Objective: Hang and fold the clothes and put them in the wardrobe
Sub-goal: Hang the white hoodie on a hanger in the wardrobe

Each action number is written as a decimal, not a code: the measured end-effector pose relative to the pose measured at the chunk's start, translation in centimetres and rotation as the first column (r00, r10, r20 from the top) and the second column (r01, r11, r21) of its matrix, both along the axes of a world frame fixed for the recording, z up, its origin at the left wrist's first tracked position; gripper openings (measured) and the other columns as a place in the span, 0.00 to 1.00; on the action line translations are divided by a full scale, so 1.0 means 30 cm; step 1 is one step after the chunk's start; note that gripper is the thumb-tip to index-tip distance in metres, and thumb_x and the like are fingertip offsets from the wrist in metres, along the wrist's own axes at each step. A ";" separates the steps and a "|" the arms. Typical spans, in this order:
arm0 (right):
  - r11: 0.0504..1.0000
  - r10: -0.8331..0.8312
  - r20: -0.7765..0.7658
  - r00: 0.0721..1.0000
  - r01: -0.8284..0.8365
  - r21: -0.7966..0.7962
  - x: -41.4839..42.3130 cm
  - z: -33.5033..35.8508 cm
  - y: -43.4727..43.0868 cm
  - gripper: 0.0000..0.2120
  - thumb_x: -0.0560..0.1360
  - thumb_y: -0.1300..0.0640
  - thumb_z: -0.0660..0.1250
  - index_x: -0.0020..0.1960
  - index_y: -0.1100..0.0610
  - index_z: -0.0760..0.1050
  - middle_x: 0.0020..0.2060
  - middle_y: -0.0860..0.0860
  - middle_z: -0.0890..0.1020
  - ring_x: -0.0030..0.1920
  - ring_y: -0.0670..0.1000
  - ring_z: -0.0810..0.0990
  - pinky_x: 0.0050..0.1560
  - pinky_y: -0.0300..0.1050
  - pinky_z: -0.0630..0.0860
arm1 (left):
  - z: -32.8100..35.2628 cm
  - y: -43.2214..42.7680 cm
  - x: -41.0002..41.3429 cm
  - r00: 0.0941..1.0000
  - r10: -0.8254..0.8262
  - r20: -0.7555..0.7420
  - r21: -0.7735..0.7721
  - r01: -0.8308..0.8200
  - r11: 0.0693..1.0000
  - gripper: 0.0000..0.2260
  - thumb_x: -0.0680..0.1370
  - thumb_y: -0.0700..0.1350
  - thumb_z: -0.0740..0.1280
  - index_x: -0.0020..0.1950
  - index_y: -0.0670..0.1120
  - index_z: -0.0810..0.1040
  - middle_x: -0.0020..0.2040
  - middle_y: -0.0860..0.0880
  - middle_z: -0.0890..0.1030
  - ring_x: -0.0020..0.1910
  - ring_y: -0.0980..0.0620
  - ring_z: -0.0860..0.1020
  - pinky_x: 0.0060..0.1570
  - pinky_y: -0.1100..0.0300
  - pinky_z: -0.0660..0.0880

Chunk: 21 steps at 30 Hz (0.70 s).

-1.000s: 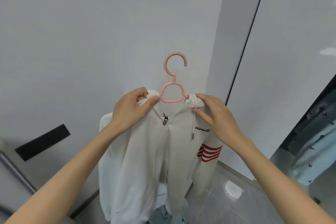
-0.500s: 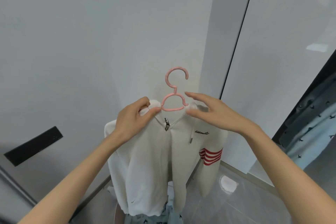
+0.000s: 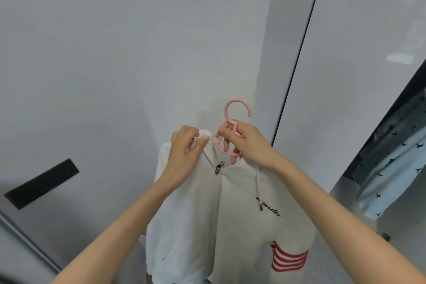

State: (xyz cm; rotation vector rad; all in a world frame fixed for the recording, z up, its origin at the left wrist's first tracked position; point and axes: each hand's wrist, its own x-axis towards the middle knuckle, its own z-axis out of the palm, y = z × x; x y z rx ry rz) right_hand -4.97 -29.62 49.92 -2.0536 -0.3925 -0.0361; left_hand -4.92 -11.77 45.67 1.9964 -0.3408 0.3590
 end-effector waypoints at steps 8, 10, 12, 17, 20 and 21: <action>0.921 -0.382 0.025 0.924 0.383 -0.066 0.052 -0.128 -0.051 0.10 0.78 0.49 0.61 0.41 0.51 0.77 0.23 0.39 0.74 0.31 0.45 0.71 0.40 0.46 0.69 | 0.065 -0.031 -0.087 0.998 -0.014 0.062 -0.205 0.026 0.978 0.14 0.80 0.45 0.63 0.39 0.38 0.66 0.31 0.56 0.63 0.32 0.57 0.61 0.32 0.67 0.60; 0.892 -0.452 0.020 0.892 0.453 -0.018 0.064 -0.131 -0.058 0.10 0.77 0.48 0.62 0.40 0.49 0.77 0.25 0.41 0.75 0.35 0.48 0.75 0.42 0.45 0.70 | 0.066 -0.048 -0.125 0.992 -0.065 0.105 -0.220 0.087 0.972 0.15 0.80 0.47 0.63 0.40 0.36 0.67 0.33 0.49 0.63 0.33 0.56 0.61 0.33 0.66 0.59; 0.874 -0.482 0.014 0.876 0.480 0.079 0.070 -0.110 -0.063 0.10 0.78 0.48 0.61 0.39 0.46 0.75 0.24 0.43 0.74 0.36 0.50 0.77 0.43 0.46 0.73 | 0.038 -0.052 -0.153 0.988 -0.103 0.115 -0.172 0.122 0.977 0.16 0.78 0.50 0.64 0.38 0.40 0.67 0.33 0.48 0.64 0.33 0.56 0.61 0.33 0.66 0.59; 0.897 -0.401 0.152 0.903 0.353 0.268 0.023 -0.026 -0.059 0.12 0.80 0.49 0.60 0.42 0.53 0.75 0.22 0.53 0.72 0.25 0.60 0.74 0.30 0.48 0.69 | -0.073 0.012 -0.131 0.983 -0.182 -0.039 0.098 0.185 0.978 0.12 0.72 0.58 0.70 0.45 0.52 0.74 0.42 0.61 0.77 0.42 0.63 0.74 0.44 0.70 0.66; 0.896 -0.368 0.183 0.912 0.295 0.332 -0.002 0.021 -0.054 0.12 0.81 0.52 0.60 0.43 0.59 0.75 0.20 0.48 0.70 0.20 0.54 0.72 0.24 0.40 0.67 | -0.052 0.071 -0.068 1.000 0.012 -0.028 -0.024 -0.013 1.000 0.17 0.69 0.58 0.73 0.50 0.52 0.72 0.50 0.55 0.77 0.49 0.64 0.74 0.49 0.70 0.68; 0.899 -0.360 0.193 0.913 0.284 0.335 -0.006 0.035 -0.054 0.13 0.81 0.53 0.60 0.44 0.59 0.76 0.20 0.48 0.69 0.19 0.53 0.71 0.23 0.40 0.67 | -0.030 0.091 -0.045 0.997 0.074 0.015 -0.098 -0.072 0.993 0.17 0.70 0.57 0.72 0.52 0.53 0.70 0.52 0.54 0.75 0.51 0.63 0.73 0.51 0.69 0.69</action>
